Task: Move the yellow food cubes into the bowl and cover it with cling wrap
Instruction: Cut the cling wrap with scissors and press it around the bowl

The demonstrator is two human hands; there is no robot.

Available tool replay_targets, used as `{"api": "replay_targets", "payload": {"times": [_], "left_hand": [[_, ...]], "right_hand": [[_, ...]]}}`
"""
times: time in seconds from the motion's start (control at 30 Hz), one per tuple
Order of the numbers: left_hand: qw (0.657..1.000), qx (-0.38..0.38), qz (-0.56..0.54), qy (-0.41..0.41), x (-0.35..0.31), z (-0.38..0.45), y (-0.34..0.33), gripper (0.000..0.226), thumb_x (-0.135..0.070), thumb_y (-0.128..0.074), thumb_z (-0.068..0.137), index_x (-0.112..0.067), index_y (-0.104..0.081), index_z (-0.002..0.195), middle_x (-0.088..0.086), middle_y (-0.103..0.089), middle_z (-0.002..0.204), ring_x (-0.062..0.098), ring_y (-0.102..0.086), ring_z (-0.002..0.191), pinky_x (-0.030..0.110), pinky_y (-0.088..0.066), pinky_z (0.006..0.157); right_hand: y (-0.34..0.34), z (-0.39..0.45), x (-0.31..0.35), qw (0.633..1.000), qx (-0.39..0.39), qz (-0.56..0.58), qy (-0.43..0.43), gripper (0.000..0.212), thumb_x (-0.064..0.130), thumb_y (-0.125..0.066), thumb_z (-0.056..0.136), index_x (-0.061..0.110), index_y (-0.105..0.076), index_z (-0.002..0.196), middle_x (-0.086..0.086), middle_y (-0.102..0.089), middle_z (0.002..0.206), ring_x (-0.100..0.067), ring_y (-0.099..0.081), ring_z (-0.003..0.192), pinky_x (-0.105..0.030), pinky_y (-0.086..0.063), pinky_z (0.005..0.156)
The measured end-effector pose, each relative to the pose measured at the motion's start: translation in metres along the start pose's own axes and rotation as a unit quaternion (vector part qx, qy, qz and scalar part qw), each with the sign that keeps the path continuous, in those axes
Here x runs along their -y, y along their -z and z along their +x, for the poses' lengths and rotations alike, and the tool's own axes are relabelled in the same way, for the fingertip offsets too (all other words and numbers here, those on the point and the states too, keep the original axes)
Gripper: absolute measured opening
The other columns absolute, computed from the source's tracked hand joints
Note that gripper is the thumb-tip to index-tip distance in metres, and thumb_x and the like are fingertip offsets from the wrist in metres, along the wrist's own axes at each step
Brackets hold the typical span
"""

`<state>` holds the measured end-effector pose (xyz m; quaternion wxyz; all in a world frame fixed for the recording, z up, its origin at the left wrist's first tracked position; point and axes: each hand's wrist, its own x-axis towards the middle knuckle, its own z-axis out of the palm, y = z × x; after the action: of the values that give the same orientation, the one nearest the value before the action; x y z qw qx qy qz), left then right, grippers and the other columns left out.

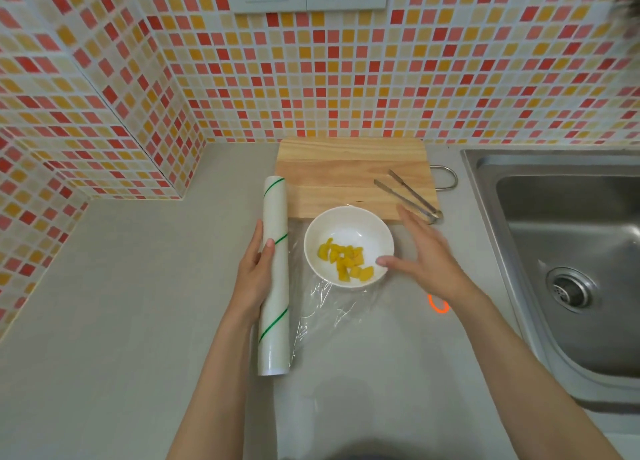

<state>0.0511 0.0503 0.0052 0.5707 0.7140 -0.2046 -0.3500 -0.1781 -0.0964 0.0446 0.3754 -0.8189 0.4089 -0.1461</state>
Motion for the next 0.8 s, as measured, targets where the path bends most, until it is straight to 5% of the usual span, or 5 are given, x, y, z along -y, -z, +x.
{"api": "replay_targets", "payload": {"times": [0.13, 0.27, 0.37, 0.63, 0.8], "left_hand": [[1.000, 0.003, -0.002, -0.011, 0.001, 0.000, 0.001, 0.049, -0.031, -0.042, 0.098, -0.036, -0.029, 0.145, -0.025, -0.038, 0.138, -0.001, -0.046, 0.125, 0.025, -0.038, 0.106], [1.000, 0.004, -0.017, -0.001, 0.000, 0.001, 0.001, 0.049, -0.030, -0.042, 0.099, -0.036, -0.029, 0.145, -0.034, -0.045, 0.123, -0.027, -0.054, 0.087, 0.000, -0.044, 0.070], [1.000, -0.003, -0.023, 0.009, -0.001, -0.001, 0.003, 0.048, -0.032, -0.043, 0.098, -0.038, -0.031, 0.144, -0.043, -0.053, 0.105, -0.017, -0.062, 0.078, 0.008, -0.050, 0.060], [0.997, 0.003, -0.064, 0.045, -0.002, -0.001, 0.005, 0.048, -0.038, -0.044, 0.096, -0.043, -0.031, 0.142, -0.005, -0.044, 0.148, 0.025, -0.049, 0.130, 0.053, -0.040, 0.106], [0.995, 0.000, -0.079, 0.057, -0.003, 0.000, 0.003, 0.047, -0.039, -0.046, 0.095, -0.044, -0.034, 0.141, -0.014, -0.042, 0.147, 0.023, -0.046, 0.133, 0.053, -0.039, 0.108]], "right_hand": [[0.016, -0.018, -0.029, 0.972, -0.096, -0.151, -0.154, 0.040, 0.015, -0.064, 0.082, 0.004, -0.053, 0.118, -0.022, -0.058, 0.108, -0.038, -0.055, 0.105, -0.035, -0.042, 0.080], [0.013, -0.033, -0.040, 0.952, -0.005, -0.205, -0.228, 0.013, 0.009, -0.061, 0.077, 0.005, -0.054, 0.087, -0.022, -0.059, 0.093, -0.037, -0.055, 0.083, -0.033, -0.038, 0.063], [0.012, -0.037, -0.042, 0.951, -0.009, -0.206, -0.230, 0.020, 0.008, -0.062, 0.076, 0.004, -0.056, 0.095, -0.021, -0.062, 0.093, -0.038, -0.056, 0.084, -0.032, -0.039, 0.063], [0.012, -0.052, -0.039, 0.928, -0.008, -0.300, -0.220, 0.014, 0.006, -0.050, 0.079, 0.004, -0.051, 0.093, -0.021, -0.062, 0.090, -0.035, -0.049, 0.073, -0.033, -0.039, 0.059], [0.024, -0.064, -0.041, 0.968, 0.037, -0.009, -0.247, 0.016, 0.002, -0.058, 0.072, 0.014, -0.064, 0.083, -0.016, -0.067, 0.065, -0.025, -0.053, 0.053, -0.023, -0.037, 0.043]]}}
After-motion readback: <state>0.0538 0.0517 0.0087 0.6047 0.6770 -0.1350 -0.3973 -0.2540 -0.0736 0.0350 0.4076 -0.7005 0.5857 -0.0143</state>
